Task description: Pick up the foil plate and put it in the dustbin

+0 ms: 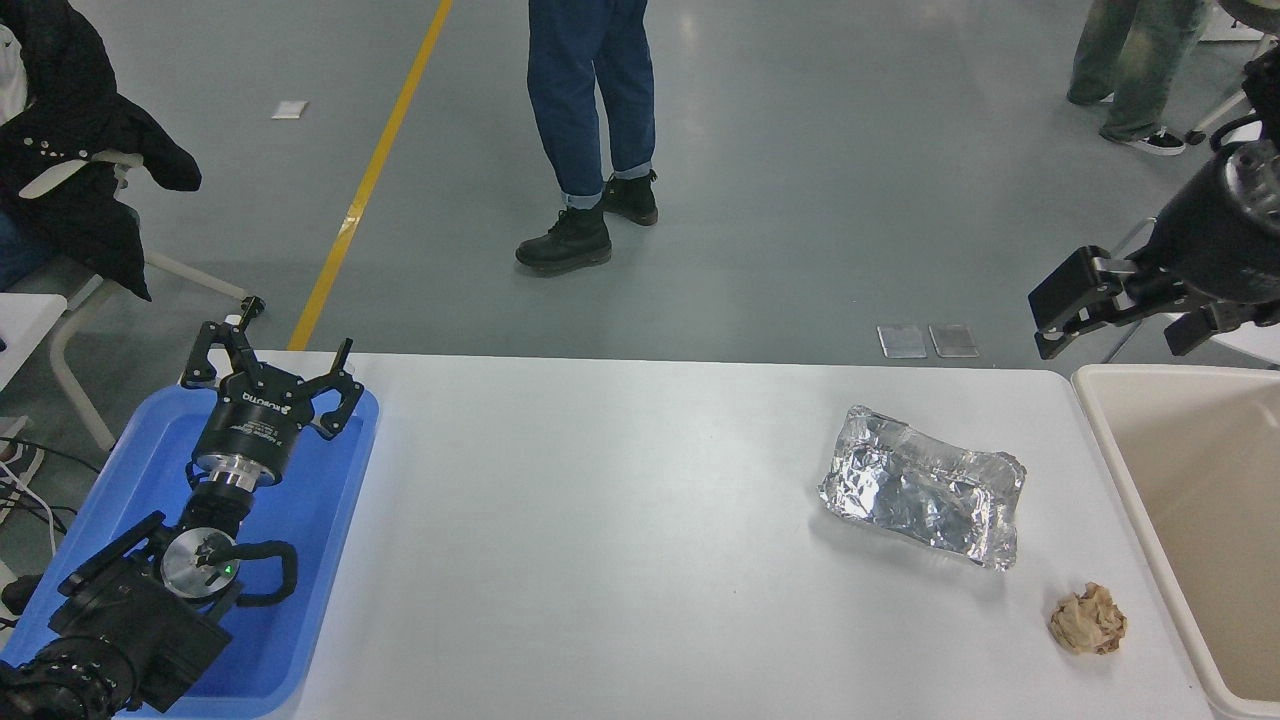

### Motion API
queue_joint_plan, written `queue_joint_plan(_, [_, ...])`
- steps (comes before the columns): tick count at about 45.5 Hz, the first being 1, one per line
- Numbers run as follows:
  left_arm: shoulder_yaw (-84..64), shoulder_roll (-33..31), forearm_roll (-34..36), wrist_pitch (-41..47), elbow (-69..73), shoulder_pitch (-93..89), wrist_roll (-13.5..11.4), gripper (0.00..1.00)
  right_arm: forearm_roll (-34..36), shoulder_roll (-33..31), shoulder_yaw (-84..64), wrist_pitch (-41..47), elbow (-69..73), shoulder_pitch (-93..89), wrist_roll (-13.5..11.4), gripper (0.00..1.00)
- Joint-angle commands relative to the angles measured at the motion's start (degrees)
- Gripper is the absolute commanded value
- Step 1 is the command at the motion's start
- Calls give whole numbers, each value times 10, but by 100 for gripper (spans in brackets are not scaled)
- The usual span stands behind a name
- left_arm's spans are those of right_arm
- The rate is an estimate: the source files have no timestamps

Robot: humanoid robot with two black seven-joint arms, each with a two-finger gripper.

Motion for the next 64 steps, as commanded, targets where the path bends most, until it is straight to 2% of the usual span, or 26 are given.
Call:
queue_joint_plan(1, [0,0,1,0,0,1,-2,100,0,-1,-1,0,0,-2,0,100])
queue_joint_plan(52, [0,0,0,0,0,1,-1,100,3,-6,12,0,-4,2,0,100])
queue_joint_plan(64, [0,0,1,0,0,0,-1,100,2,-7,-21,0,-15,-1,0,100])
